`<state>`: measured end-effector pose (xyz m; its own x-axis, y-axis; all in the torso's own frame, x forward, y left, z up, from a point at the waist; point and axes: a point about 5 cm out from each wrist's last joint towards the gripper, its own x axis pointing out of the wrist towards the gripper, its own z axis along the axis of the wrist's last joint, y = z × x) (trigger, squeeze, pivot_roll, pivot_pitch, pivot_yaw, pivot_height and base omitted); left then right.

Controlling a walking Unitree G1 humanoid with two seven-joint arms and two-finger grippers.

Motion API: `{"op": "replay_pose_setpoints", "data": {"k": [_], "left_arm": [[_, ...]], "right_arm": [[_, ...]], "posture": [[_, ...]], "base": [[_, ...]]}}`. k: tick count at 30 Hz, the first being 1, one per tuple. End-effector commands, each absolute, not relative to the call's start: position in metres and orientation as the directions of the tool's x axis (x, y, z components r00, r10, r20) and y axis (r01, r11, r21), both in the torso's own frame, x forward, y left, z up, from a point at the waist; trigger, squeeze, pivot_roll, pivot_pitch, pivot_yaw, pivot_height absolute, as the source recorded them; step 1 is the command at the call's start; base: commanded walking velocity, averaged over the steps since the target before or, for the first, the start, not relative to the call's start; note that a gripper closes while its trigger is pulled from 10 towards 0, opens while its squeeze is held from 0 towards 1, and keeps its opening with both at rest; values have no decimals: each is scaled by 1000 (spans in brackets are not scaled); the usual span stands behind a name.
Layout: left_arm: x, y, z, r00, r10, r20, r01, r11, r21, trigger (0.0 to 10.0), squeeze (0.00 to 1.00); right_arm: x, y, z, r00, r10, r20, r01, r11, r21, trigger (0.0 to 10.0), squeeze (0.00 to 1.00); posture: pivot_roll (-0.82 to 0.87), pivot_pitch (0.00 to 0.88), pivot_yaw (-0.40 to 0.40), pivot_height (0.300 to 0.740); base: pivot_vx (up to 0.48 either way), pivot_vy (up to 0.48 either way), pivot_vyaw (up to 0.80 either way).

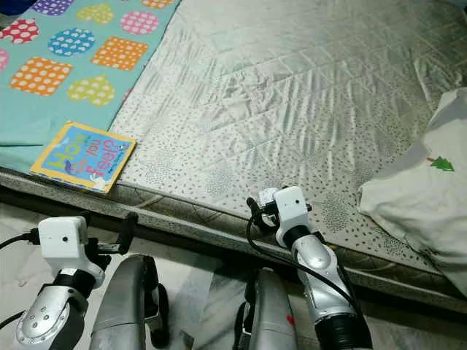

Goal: Clean up the room

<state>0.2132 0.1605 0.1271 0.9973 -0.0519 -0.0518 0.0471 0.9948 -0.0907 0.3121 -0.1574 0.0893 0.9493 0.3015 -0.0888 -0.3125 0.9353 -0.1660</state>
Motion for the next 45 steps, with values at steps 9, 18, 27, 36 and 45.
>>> {"op": "replay_pose_setpoints", "data": {"k": [9,18,27,36,45], "left_arm": [[209,160,127,996,-52,-68,45,994,-99,10000,0],[204,154,131,992,-113,-61,107,990,-91,10000,0],[198,153,135,989,-133,-65,127,988,-89,10000,0],[185,147,137,983,-163,-83,155,983,-96,10000,0],[185,143,139,983,-164,-84,155,982,-104,10000,0]], "right_arm": [[319,-161,88,952,292,-88,-304,930,-206,10000,0],[339,-154,94,962,260,-86,-274,929,-249,10000,0],[356,-140,103,964,258,-63,-265,923,-278,10000,0],[365,-141,114,980,200,-4,-192,937,-293,10000,0],[374,-151,133,990,104,95,-73,955,-288,10000,0]], "posture": [[111,340,-103,550],[147,347,-101,550],[189,360,-98,550],[208,388,-101,550],[200,386,-102,550]], "base": [[0,0,0],[0,0,0],[0,0,0],[0,0,0],[0,0,0]]}}
